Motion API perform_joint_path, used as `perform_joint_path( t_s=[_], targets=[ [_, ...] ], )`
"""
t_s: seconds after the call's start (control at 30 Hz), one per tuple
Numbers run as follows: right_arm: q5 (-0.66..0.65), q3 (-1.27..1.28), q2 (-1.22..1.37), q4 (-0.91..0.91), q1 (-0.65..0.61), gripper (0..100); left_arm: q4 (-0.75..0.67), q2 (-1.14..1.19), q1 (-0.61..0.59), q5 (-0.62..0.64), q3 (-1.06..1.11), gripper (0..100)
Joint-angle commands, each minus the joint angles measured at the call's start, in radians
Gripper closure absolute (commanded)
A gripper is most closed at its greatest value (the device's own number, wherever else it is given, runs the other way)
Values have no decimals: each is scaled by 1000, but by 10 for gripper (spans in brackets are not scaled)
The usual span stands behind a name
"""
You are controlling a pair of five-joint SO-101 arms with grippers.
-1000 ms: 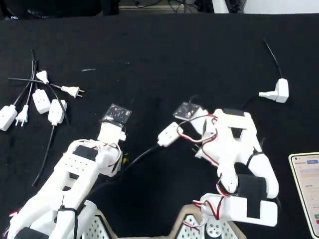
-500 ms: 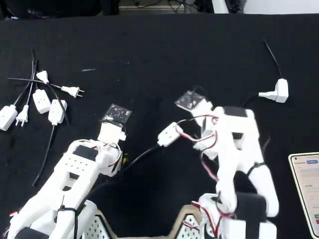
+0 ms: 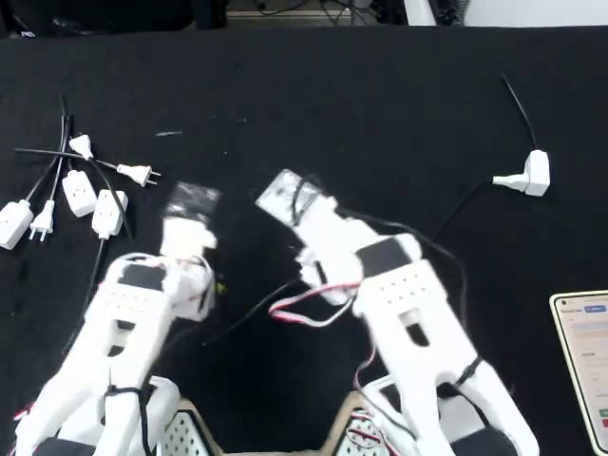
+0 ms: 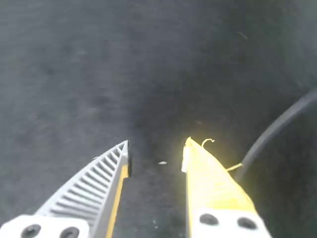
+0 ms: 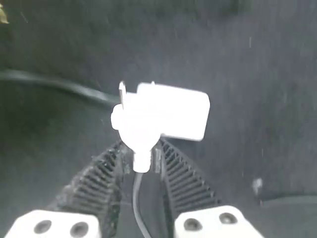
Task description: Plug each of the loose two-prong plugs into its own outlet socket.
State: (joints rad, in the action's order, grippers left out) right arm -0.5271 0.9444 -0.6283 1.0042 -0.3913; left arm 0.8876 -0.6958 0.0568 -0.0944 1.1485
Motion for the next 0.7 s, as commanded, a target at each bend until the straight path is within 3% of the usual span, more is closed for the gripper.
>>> perform_joint_path(
  t_s=[0.0,0.1,0.27,0.53,0.67],
  targets=[
    [71,27,-51,-170,-95,988,58,-31,-116,55,-133,816],
    [104,105,-51,-354,-157,988,68,-31,-185,95,-176,816],
    [166,214,-51,-574,-250,988,66,-161,-197,143,-157,815],
    [267,248,-51,-672,-282,988,61,-598,-196,150,12,815],
    [264,294,-50,-735,-327,988,68,-717,-125,150,56,815]
  ],
)
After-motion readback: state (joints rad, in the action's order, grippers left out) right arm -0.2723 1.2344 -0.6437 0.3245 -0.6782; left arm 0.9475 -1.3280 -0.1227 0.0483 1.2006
